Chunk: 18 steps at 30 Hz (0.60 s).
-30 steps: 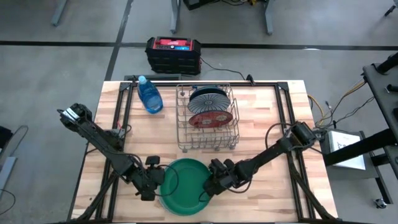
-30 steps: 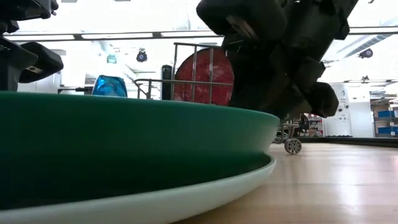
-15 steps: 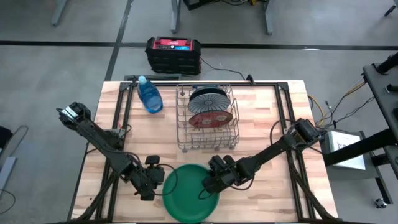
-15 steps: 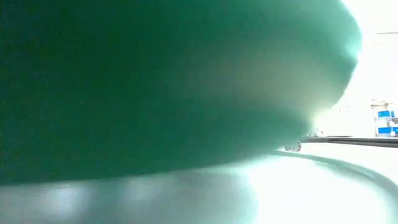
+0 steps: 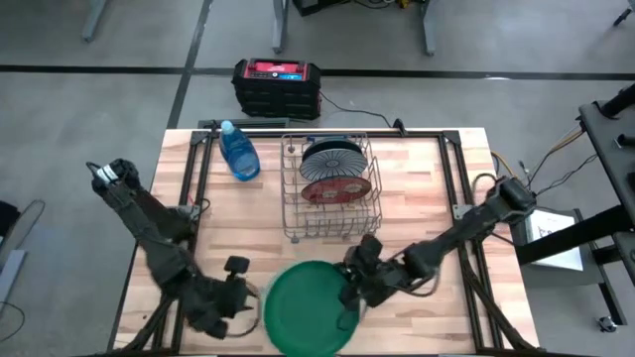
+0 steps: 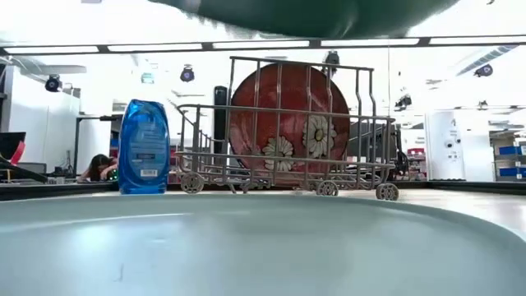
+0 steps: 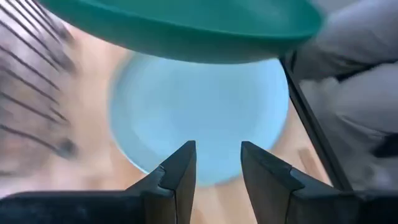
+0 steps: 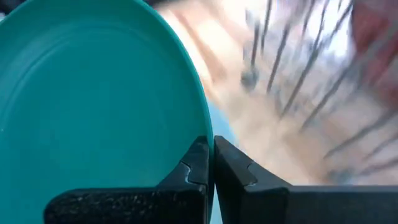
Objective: Sort dishes
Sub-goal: Put the green plate into the gray dishwasher rack
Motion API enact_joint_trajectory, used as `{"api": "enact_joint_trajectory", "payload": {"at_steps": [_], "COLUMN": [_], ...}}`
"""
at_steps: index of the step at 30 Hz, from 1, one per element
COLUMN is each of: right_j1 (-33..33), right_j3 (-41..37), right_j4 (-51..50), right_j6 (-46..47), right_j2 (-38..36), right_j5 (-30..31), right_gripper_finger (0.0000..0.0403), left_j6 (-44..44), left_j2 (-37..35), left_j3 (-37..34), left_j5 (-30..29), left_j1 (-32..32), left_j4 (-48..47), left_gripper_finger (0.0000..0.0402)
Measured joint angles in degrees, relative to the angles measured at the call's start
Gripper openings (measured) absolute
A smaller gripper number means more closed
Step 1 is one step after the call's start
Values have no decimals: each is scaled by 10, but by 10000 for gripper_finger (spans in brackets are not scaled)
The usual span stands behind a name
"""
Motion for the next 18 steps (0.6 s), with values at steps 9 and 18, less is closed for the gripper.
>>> {"api": "enact_joint_trajectory", "payload": {"at_steps": [9, 18], "right_j1": [20, -44], "right_j3": [19, 29], "right_j4": [-3, 160], "right_j6": [-328, -828], "right_j2": [-133, -232], "right_j5": [185, 214], "right_gripper_finger": [0, 0], "left_j6": [108, 163], "left_j2": [8, 8], "left_j3": [120, 126], "left_j5": [-240, -256], "left_j1": [-98, -100], "left_j4": [-82, -100], "left_gripper_finger": [116, 116]}}
